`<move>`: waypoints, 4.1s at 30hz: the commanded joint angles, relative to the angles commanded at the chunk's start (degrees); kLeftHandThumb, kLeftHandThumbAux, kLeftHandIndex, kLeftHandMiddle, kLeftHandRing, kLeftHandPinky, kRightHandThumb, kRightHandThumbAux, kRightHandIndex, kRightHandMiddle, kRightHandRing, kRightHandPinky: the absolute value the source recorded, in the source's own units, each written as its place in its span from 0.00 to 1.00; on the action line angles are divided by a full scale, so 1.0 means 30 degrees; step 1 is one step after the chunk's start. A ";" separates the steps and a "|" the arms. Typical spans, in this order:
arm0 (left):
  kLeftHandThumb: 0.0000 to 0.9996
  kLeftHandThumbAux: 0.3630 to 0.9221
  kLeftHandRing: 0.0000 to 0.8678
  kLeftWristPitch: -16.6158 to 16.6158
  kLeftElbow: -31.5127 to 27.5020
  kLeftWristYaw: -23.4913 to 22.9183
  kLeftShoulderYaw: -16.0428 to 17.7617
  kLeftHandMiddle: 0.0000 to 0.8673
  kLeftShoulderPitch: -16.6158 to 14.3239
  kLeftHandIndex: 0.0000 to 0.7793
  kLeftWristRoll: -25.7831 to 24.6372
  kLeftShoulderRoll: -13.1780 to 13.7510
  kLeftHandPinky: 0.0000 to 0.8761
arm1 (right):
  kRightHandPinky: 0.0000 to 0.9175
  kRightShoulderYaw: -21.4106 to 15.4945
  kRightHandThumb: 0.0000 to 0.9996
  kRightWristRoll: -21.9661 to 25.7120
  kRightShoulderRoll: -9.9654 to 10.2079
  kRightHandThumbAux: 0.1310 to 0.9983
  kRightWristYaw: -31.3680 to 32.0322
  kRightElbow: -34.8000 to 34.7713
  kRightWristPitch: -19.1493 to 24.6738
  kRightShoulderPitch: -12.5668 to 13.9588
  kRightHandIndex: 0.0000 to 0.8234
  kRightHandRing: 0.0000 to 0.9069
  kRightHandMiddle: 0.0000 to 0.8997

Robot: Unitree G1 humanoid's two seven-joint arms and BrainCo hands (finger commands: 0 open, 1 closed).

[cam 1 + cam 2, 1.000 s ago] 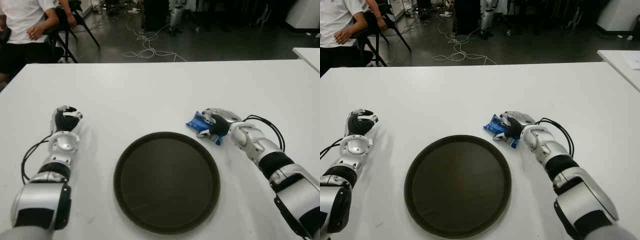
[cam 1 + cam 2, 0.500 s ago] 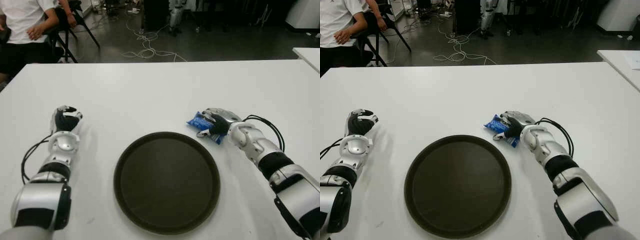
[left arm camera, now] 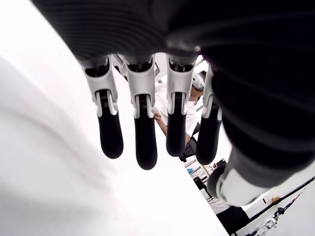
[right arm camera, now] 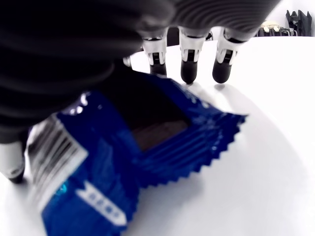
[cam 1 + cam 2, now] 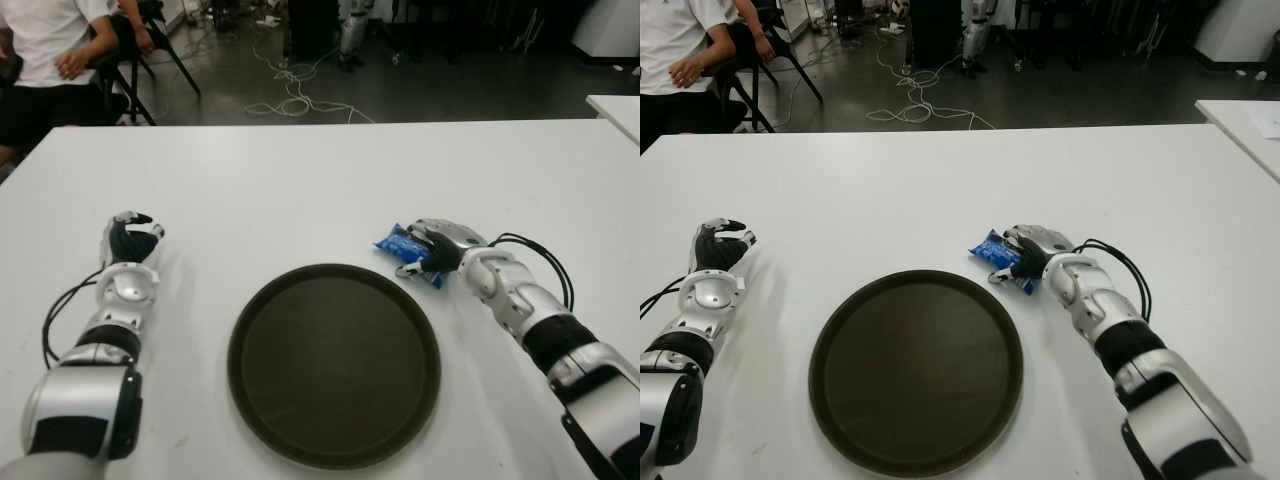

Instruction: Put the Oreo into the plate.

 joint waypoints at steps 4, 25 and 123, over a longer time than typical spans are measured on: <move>0.68 0.64 0.38 0.0005 -0.0002 -0.0012 -0.0015 0.33 0.0004 0.51 0.0000 0.0004 0.40 | 0.00 -0.0027 0.04 -0.0023 -0.0258 0.42 0.0137 -0.0876 0.0461 0.0372 0.00 0.00 0.00; 0.68 0.64 0.39 -0.0133 -0.0032 -0.0325 0.0163 0.34 0.0033 0.51 -0.0120 0.0049 0.41 | 0.00 -0.0007 0.00 -0.0929 -0.1362 0.42 0.2847 -0.6528 0.4058 0.2163 0.00 0.00 0.00; 0.68 0.64 0.37 -0.0073 -0.0022 -0.0379 0.0234 0.33 0.0025 0.51 -0.0049 0.0018 0.41 | 0.00 -0.1060 0.08 -0.0194 0.1162 0.56 0.0419 -0.0426 0.1720 -0.0466 0.00 0.00 0.00</move>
